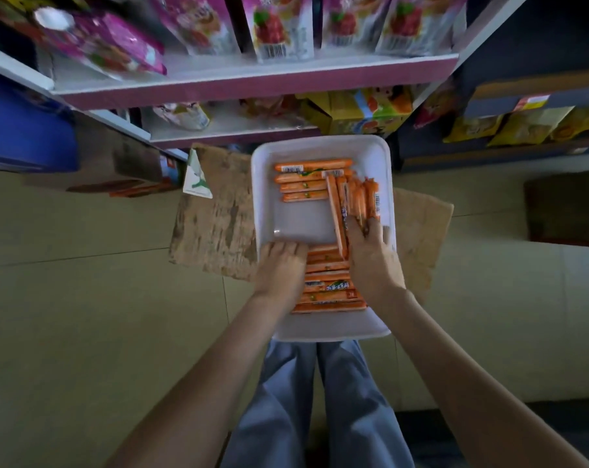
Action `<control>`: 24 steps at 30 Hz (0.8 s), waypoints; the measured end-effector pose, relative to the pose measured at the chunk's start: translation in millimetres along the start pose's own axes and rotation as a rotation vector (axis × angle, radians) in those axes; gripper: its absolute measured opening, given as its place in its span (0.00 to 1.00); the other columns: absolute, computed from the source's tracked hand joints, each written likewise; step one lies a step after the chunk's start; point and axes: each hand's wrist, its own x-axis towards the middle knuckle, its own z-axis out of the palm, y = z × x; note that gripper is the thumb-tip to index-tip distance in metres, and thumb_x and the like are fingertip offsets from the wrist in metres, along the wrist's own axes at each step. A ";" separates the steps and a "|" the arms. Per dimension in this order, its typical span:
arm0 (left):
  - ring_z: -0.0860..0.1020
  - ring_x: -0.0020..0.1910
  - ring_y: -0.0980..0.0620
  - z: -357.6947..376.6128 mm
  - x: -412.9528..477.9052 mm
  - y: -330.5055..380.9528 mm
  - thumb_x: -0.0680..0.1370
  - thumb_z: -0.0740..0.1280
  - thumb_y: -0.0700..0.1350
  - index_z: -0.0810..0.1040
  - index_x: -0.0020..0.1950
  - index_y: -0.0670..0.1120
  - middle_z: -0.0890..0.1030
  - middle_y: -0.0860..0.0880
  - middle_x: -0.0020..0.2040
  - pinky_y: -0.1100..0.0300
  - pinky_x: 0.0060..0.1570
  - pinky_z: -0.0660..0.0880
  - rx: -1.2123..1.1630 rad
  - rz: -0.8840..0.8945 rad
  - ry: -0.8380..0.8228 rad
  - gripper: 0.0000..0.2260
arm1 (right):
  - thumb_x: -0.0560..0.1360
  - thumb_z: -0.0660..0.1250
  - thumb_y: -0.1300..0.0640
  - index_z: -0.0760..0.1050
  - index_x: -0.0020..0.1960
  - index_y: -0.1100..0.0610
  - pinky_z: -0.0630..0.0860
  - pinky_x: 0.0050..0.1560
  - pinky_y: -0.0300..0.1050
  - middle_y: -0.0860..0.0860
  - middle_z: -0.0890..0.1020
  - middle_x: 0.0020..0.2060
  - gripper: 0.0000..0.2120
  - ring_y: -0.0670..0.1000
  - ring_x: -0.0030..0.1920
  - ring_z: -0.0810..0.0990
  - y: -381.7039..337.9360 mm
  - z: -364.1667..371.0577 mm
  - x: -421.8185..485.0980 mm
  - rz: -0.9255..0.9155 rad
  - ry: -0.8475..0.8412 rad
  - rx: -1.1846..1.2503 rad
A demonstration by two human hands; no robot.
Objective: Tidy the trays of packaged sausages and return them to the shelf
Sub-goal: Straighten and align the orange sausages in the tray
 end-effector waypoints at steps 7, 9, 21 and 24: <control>0.67 0.66 0.43 29.8 18.1 3.3 0.80 0.56 0.41 0.63 0.72 0.45 0.69 0.44 0.68 0.50 0.67 0.58 0.003 -0.023 -0.011 0.20 | 0.81 0.55 0.58 0.42 0.78 0.57 0.30 0.73 0.50 0.48 0.40 0.77 0.32 0.48 0.75 0.33 -3.7 40.7 9.1 -0.056 0.175 -0.046; 0.66 0.67 0.43 28.8 24.6 2.2 0.80 0.56 0.41 0.63 0.72 0.46 0.67 0.45 0.68 0.50 0.67 0.59 -0.005 -0.036 -0.031 0.19 | 0.80 0.58 0.57 0.49 0.78 0.56 0.37 0.76 0.55 0.50 0.47 0.78 0.31 0.51 0.77 0.40 1.0 48.2 7.8 -0.151 0.201 -0.148; 0.75 0.60 0.43 -42.1 32.1 6.4 0.78 0.57 0.35 0.68 0.66 0.43 0.75 0.42 0.61 0.53 0.52 0.71 0.165 -0.275 -0.183 0.16 | 0.80 0.56 0.54 0.66 0.72 0.59 0.40 0.75 0.57 0.58 0.64 0.74 0.22 0.57 0.76 0.56 11.7 54.0 14.9 -0.268 0.200 -0.323; 0.76 0.57 0.42 -56.2 9.6 -9.5 0.80 0.56 0.38 0.67 0.65 0.42 0.76 0.42 0.58 0.54 0.42 0.68 0.138 -0.383 -0.123 0.13 | 0.76 0.64 0.57 0.67 0.72 0.61 0.43 0.75 0.57 0.58 0.65 0.73 0.25 0.58 0.75 0.59 10.1 54.0 16.0 -0.295 0.200 -0.298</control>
